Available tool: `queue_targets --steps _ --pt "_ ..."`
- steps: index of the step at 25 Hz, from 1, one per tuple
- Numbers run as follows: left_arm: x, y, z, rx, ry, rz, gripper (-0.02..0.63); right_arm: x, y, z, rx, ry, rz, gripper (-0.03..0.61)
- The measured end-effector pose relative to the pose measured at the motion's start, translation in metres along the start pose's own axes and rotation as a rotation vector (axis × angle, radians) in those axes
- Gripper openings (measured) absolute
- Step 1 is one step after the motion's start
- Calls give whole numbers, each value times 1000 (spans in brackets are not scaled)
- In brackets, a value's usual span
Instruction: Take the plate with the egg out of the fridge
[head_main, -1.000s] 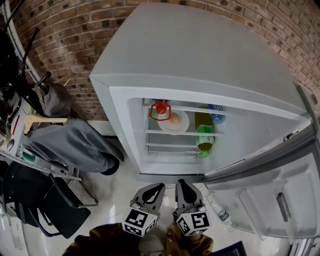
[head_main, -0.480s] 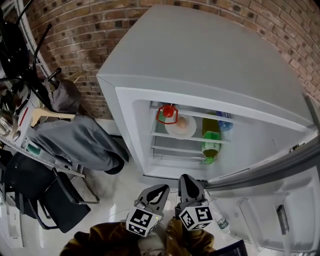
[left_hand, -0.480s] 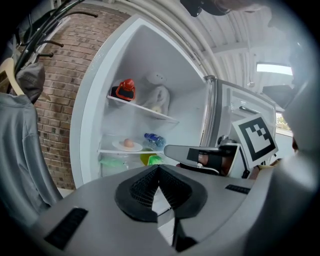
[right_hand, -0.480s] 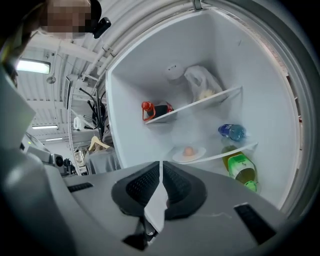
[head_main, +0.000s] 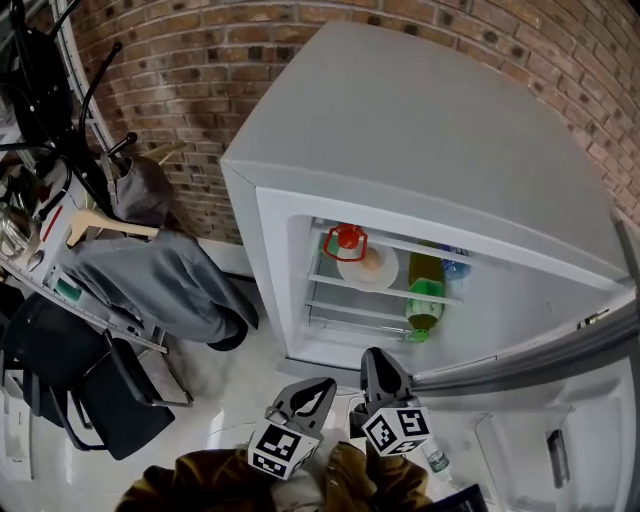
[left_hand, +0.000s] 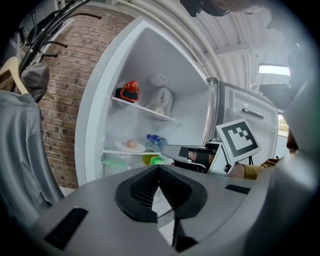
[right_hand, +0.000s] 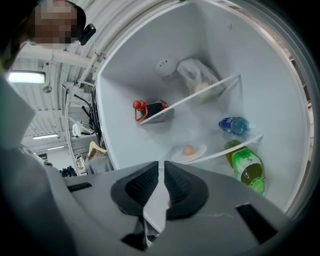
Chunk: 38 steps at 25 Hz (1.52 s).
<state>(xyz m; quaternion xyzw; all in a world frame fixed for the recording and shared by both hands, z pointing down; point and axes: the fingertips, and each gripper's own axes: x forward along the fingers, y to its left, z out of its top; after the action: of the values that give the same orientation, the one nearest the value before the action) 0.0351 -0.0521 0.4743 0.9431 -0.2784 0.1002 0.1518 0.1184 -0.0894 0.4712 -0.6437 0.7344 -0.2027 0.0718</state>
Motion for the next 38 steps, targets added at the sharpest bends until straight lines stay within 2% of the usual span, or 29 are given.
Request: queue_targets --steps 5,11,15,26,34,38 --pt "-1 7 2 -9 7 13 9 14 -1 1 93 -7 26 38" --pt "-1 18 3 -15 4 39 9 35 -7 6 348 -59 73 49" --pt "1 24 3 -22 2 54 9 48 -17 7 415 -65 43 49" --pt "8 33 11 -6 -9 62 9 79 -26 -9 557 -9 37 58" --pt "11 40 14 -13 -18 68 9 99 -43 -16 727 -5 11 58" --pt "12 42 13 -15 -13 66 9 108 -51 -17 770 -6 -1 58"
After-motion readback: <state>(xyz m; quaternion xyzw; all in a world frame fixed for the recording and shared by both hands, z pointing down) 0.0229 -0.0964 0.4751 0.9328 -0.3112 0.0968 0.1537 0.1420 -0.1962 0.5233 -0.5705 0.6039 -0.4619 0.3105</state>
